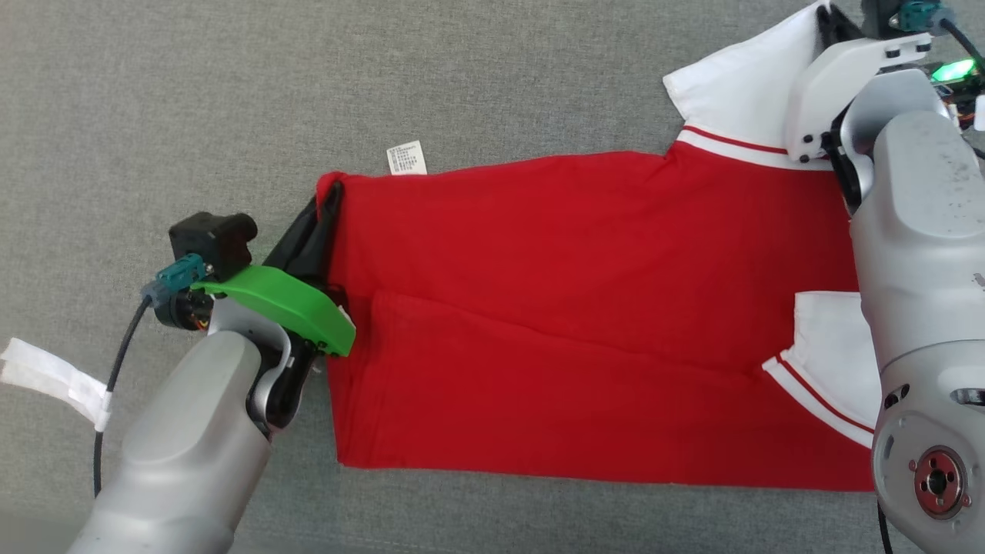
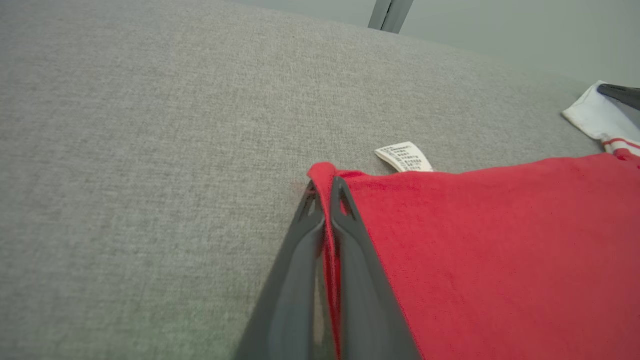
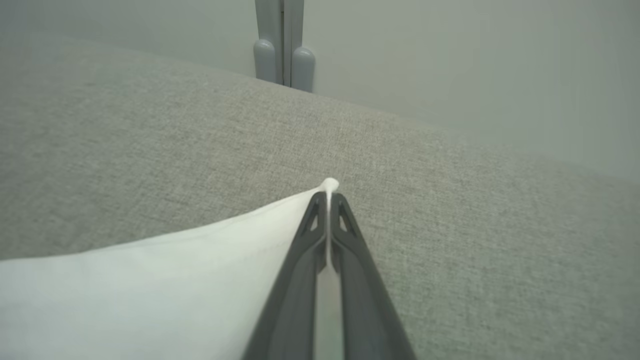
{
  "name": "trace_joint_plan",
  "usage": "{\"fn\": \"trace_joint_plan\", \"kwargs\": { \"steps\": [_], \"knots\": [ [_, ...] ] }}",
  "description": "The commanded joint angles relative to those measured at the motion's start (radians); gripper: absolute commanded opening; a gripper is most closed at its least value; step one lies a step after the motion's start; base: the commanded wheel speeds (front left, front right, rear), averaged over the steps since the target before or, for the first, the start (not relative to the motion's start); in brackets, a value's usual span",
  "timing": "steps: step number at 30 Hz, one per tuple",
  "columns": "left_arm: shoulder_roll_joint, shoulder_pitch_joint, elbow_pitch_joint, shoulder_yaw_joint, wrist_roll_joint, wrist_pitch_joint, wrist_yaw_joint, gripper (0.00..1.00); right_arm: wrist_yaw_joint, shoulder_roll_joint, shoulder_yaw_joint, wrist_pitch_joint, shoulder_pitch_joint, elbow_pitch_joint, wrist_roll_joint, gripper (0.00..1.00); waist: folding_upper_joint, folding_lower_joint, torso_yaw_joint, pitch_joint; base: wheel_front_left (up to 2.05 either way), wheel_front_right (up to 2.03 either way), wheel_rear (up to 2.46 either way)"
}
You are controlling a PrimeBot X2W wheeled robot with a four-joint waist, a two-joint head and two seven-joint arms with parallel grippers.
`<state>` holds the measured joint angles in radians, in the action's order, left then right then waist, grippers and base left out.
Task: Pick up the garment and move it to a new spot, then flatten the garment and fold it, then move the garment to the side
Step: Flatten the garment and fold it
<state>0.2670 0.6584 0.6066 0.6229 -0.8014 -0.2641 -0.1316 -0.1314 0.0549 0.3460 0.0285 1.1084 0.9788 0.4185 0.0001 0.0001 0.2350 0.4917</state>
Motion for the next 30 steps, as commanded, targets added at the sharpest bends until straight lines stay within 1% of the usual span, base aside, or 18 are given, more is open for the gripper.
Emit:
{"fn": "trace_joint_plan", "kwargs": {
  "steps": [1, 5, 8, 10, 12, 14, 16, 18, 21, 24, 27, 30],
  "knots": [
    [0.01, 0.028, -0.015, -0.02, 0.011, 0.001, 0.003, 0.0, 0.002, 0.01, 0.022, 0.049, -0.007, -0.029, 0.014, 0.0, -0.0001, -0.0001, -0.005, -0.005, 0.0, 0.0, 0.0],
    [0.02, 0.05, -0.045, -0.05, 0.035, 0.001, 0.003, 0.0, 0.002, 0.003, 0.097, 0.157, -0.016, -0.09, 0.052, 0.0, -0.0001, -0.0001, -0.021, -0.017, 0.0, 0.0, 0.0],
    [0.03, 0.074, -0.052, -0.063, 0.053, 0.001, 0.003, 0.0, 0.002, 0.001, 0.146, 0.198, -0.015, -0.116, 0.07, 0.0, -0.0001, -0.0001, -0.037, -0.031, 0.0, 0.0, 0.0],
    [0.036, 0.085, -0.05, -0.07, 0.069, 0.001, 0.003, 0.0, 0.002, -0.001, 0.162, 0.216, -0.012, -0.107, 0.059, 0.0, -0.0001, -0.0001, -0.052, -0.043, 0.0, 0.0, 0.0],
    [0.043, 0.091, -0.047, -0.077, 0.083, 0.001, 0.003, 0.0, 0.002, -0.002, 0.157, 0.228, -0.009, -0.085, 0.025, 0.0, -0.0001, -0.0001, -0.069, -0.058, 0.0, 0.0, 0.0],
    [0.049, 0.084, -0.046, -0.086, 0.096, 0.001, 0.003, 0.0, 0.002, -0.001, 0.143, 0.236, -0.02, -0.073, -0.025, 0.0, -0.0001, -0.0001, -0.088, -0.075, 0.0, 0.0, 0.0],
    [0.054, 0.062, -0.046, -0.1, 0.104, 0.001, 0.003, 0.0, 0.002, 0.0, 0.115, 0.237, -0.042, -0.098, -0.106, 0.0, -0.0001, -0.0001, -0.108, -0.092, 0.0, 0.0, 0.0],
    [0.055, 0.03, -0.044, -0.112, 0.114, 0.001, 0.003, 0.0, 0.002, -0.001, 0.077, 0.237, -0.093, -0.15, -0.19, 0.0, -0.0001, -0.0001, -0.127, -0.112, 0.0, 0.0, 0.0],
    [0.056, -0.009, -0.034, -0.134, 0.129, 0.001, 0.003, 0.0, 0.002, -0.002, -0.001, 0.237, -0.197, -0.234, -0.294, 0.0, -0.0001, -0.0001, -0.154, -0.146, 0.0, 0.0, 0.0],
    [0.06, -0.057, -0.025, -0.158, 0.145, 0.001, 0.003, 0.0, 0.002, -0.002, -0.076, 0.237, -0.308, -0.307, -0.374, 0.0, -0.0001, -0.0001, -0.179, -0.178, 0.0, 0.0, 0.0],
    [0.062, -0.111, -0.016, -0.185, 0.167, 0.001, 0.003, 0.0, 0.002, -0.001, -0.122, 0.237, -0.428, -0.379, -0.447, 0.0, -0.0001, -0.0001, -0.201, -0.212, 0.0, 0.0, 0.0],
    [0.059, -0.164, -0.014, -0.21, 0.185, 0.001, 0.003, 0.0, 0.002, -0.001, -0.16, 0.237, -0.53, -0.423, -0.504, 0.0, -0.0001, -0.0001, -0.216, -0.238, 0.0, 0.0, 0.0]
  ]
}}
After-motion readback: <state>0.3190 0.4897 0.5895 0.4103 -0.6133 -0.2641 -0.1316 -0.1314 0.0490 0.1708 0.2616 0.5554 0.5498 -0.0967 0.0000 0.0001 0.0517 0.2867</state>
